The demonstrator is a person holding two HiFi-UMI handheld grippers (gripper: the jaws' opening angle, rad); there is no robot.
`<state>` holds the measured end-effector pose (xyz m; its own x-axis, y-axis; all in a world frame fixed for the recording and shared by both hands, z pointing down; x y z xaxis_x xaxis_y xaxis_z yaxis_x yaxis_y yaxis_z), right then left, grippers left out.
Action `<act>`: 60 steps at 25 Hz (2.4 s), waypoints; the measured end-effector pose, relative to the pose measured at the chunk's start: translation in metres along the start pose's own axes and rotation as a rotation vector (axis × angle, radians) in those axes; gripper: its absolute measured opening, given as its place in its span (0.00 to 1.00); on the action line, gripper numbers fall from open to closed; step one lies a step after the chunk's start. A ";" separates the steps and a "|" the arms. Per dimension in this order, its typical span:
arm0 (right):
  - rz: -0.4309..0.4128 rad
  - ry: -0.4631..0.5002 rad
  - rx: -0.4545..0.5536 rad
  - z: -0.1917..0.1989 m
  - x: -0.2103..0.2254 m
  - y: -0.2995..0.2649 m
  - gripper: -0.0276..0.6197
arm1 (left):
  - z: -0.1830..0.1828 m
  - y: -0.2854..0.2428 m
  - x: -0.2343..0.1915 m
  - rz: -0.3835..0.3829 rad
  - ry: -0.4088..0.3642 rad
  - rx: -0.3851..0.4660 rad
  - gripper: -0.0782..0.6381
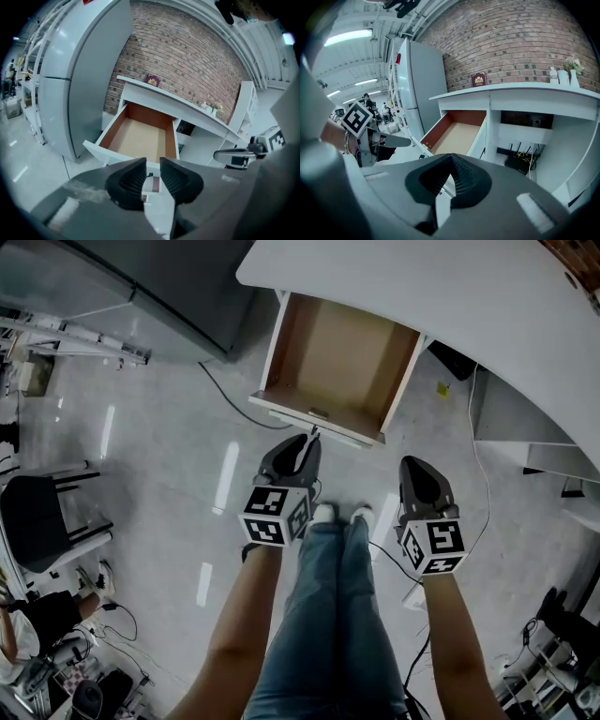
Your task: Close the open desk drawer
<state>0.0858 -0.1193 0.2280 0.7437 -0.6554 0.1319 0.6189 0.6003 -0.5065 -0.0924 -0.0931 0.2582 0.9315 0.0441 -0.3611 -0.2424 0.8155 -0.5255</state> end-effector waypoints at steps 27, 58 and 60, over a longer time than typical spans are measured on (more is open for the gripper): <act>0.028 -0.050 -0.051 0.054 0.009 -0.025 0.04 | 0.046 -0.079 -0.033 -0.089 -0.191 -0.123 0.23; 0.037 -0.050 -0.021 0.020 0.015 -0.014 0.04 | 0.021 -0.062 -0.022 -0.091 -0.202 -0.114 0.22; 0.034 -0.051 -0.020 0.017 0.015 -0.016 0.04 | 0.016 -0.061 -0.021 -0.088 -0.206 -0.094 0.22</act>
<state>0.0916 -0.1310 0.2530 0.7765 -0.6102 0.1570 0.5880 0.6122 -0.5287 -0.0925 -0.1346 0.3103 0.9835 0.0997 -0.1508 -0.1727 0.7649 -0.6206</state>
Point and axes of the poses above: the fingertips, and each gripper's own axes: y backward along the fingers, x to its right, z out of its underside, the point moved 1 cm from there along y, backward along the fingers, and after that the axes turned 1 degree about y, right-handed, at the moved point
